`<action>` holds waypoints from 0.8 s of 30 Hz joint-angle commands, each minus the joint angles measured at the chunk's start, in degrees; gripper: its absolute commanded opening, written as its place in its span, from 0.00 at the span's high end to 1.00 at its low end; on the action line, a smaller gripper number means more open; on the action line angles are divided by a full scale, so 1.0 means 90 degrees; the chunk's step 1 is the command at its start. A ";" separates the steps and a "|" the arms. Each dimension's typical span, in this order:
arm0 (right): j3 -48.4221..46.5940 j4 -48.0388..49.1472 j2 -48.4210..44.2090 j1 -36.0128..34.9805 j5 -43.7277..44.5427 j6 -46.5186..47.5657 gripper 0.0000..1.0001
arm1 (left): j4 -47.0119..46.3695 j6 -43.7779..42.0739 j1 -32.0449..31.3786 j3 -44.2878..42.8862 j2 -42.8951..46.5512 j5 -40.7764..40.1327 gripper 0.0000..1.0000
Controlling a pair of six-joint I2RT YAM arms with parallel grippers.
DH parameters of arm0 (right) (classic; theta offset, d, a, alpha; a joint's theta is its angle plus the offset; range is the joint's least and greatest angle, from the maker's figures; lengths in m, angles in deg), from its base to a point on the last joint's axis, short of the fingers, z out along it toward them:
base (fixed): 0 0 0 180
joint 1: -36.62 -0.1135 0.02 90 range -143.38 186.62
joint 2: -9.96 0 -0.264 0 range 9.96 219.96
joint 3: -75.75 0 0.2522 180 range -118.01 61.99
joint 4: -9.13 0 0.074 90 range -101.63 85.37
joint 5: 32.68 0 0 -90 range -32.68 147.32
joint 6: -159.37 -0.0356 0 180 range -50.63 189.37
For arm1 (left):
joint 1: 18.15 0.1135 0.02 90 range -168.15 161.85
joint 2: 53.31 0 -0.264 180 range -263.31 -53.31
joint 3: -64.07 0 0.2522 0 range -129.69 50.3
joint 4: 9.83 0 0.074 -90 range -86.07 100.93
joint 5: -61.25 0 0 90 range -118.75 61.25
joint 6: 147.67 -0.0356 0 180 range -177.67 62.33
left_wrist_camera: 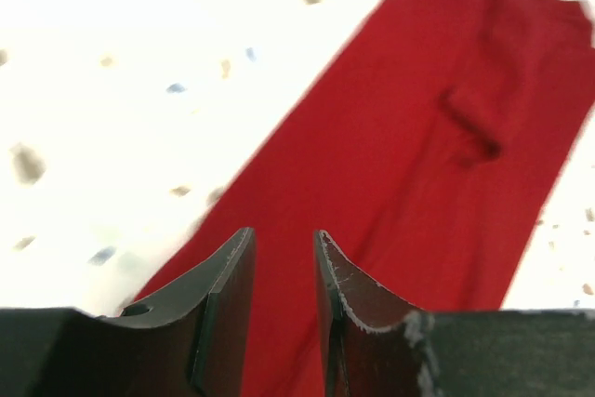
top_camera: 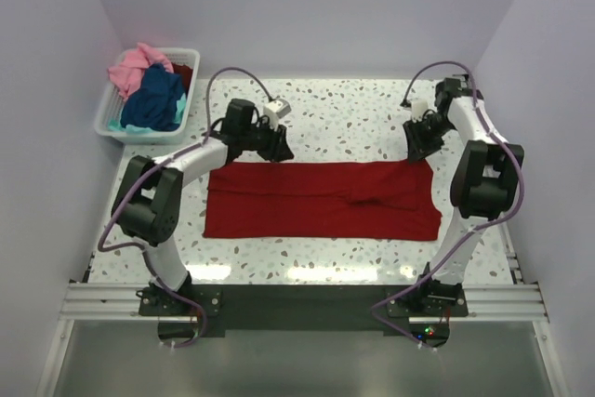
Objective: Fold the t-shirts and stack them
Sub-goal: Fold the tshirt
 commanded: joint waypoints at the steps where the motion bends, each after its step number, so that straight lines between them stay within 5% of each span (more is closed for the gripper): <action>1: 0.0007 0.0443 0.0165 -0.0257 0.0405 -0.0503 0.66 | 0.1373 -0.0587 0.0508 0.0057 0.0106 -0.0469 0.64; 16: 0.0290 0.1557 0.1211 -0.0258 0.2680 -0.0446 0.82 | 0.2333 -0.0822 0.1984 0.0613 -0.0528 -0.2053 0.72; 24: -0.0987 0.1596 0.1776 -0.0862 0.2944 -0.0465 0.81 | 0.2226 -0.0861 0.2052 0.0946 -0.0216 -0.1458 0.72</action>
